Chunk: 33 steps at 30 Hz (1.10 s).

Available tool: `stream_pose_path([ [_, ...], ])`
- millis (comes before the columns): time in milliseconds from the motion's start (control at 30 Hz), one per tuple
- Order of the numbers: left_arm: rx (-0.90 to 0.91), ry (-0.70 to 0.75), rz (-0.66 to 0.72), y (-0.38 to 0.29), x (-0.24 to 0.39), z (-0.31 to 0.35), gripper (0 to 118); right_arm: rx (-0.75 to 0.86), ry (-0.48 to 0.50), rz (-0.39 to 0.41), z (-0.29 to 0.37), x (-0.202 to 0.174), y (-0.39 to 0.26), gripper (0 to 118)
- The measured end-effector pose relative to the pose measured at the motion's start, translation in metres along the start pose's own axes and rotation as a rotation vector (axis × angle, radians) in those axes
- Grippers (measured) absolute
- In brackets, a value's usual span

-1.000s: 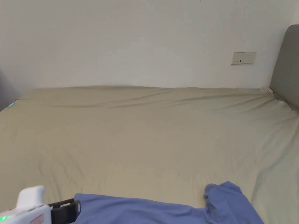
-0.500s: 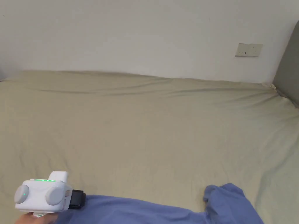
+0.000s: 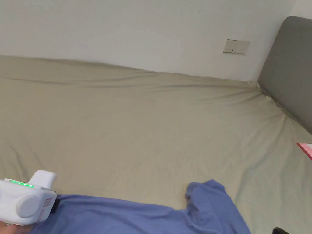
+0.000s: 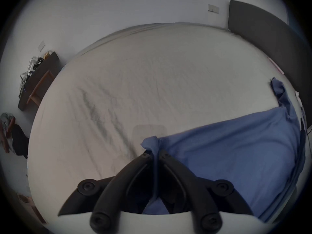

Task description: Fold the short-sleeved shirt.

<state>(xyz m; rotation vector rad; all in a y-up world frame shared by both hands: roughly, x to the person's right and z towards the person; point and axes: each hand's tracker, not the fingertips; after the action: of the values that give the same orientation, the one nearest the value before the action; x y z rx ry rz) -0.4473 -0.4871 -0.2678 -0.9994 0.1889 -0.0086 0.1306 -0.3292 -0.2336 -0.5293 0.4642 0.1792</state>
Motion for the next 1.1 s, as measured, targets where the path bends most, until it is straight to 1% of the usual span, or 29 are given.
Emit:
stream_pose_path([
  [33, 0.021, -0.011, 0.029, -0.001, -0.005, 0.004, 3, -0.009, 0.010, -0.002, -0.020, 0.004, 0.004, 102],
  [100, 0.036, -0.042, 0.084, -0.001, -0.010, 0.011, 3, -0.086, 0.011, -0.058, -0.064, 0.019, 0.005, 102],
  [167, 0.066, -0.040, 0.117, -0.001, -0.017, 0.016, 3, -0.161, 0.040, -0.116, -0.113, 0.025, 0.005, 102],
  [200, 0.075, -0.045, 0.130, 0.000, -0.020, 0.019, 3, -0.218, 0.048, -0.132, -0.138, 0.028, 0.002, 102],
  [267, 0.085, -0.077, 0.168, 0.000, -0.027, 0.027, 3, -0.347, 0.051, -0.132, -0.187, 0.033, -0.005, 102],
  [300, 0.084, -0.085, 0.179, -0.001, -0.028, 0.032, 3, -0.402, 0.031, -0.131, -0.210, 0.033, -0.010, 101],
  [333, 0.091, -0.086, 0.179, -0.001, -0.029, 0.037, 3, -0.448, 0.025, -0.145, -0.230, 0.033, -0.017, 99],
  [367, 0.098, -0.087, 0.174, -0.002, -0.029, 0.042, 3, -0.495, 0.039, -0.177, -0.247, 0.033, -0.024, 99],
  [400, 0.104, -0.086, 0.163, -0.003, -0.028, 0.046, 3, -0.550, 0.073, -0.211, -0.263, 0.033, -0.031, 93],
  [433, 0.108, -0.087, 0.158, -0.003, -0.029, 0.049, 3, -0.633, 0.104, -0.220, -0.276, 0.032, -0.038, 87],
  [467, 0.108, -0.094, 0.159, -0.003, -0.029, 0.051, 3, -0.650, 0.039, -0.151, -0.280, 0.025, -0.041, 83],
  [500, 0.108, -0.103, 0.166, -0.003, -0.030, 0.052, 3, -0.540, -0.017, -0.032, -0.272, 0.017, -0.035, 82],
  [533, 0.106, -0.111, 0.173, -0.003, -0.031, 0.052, 3, -0.557, -0.004, 0.006, -0.271, 0.012, -0.032, 74],
  [567, 0.107, -0.115, 0.181, -0.003, -0.031, 0.050, 3, -0.542, -0.037, 0.070, -0.267, 0.008, -0.031, 54],
  [600, 0.101, -0.120, 0.191, -0.004, -0.031, 0.048, 3, -0.535, -0.029, 0.120, -0.266, 0.008, -0.030, 3],
  [633, 0.095, -0.127, 0.211, -0.004, -0.030, 0.045, 3, -0.573, 0.021, 0.058, -0.258, 0.001, -0.036, 2],
  [667, 0.089, -0.135, 0.241, -0.006, -0.029, 0.044, 3, -0.570, -0.018, 0.065, -0.259, 0.003, -0.038, 2],
  [733, 0.088, -0.175, 0.286, -0.009, -0.028, 0.043, 3, -0.542, -0.023, 0.056, -0.256, 0.006, -0.037, 2],
  [800, 0.102, -0.215, 0.311, -0.014, -0.027, 0.049, 3, -0.495, -0.025, -0.026, -0.242, 0.009, -0.030, 2],
  [867, 0.117, -0.215, 0.281, -0.018, -0.028, 0.059, 3, -0.456, 0.013, -0.108, -0.230, 0.025, -0.023, 2],
  [900, 0.126, -0.216, 0.257, -0.019, -0.029, 0.065, 3, -0.429, 0.027, -0.127, -0.218, 0.027, -0.015, 2],
  [967, 0.132, -0.231, 0.237, -0.021, -0.034, 0.076, 3, -0.408, 0.103, -0.188, -0.202, 0.040, -0.007, 2],
  [1033, 0.148, -0.259, 0.224, -0.025, -0.038, 0.089, 4, -0.394, 0.090, -0.155, -0.181, 0.036, 0.000, 2],
  [1100, 0.166, -0.264, 0.200, -0.028, -0.040, 0.104, 3, -0.377, 0.107, -0.114, -0.165, 0.035, 0.001, 2],
])
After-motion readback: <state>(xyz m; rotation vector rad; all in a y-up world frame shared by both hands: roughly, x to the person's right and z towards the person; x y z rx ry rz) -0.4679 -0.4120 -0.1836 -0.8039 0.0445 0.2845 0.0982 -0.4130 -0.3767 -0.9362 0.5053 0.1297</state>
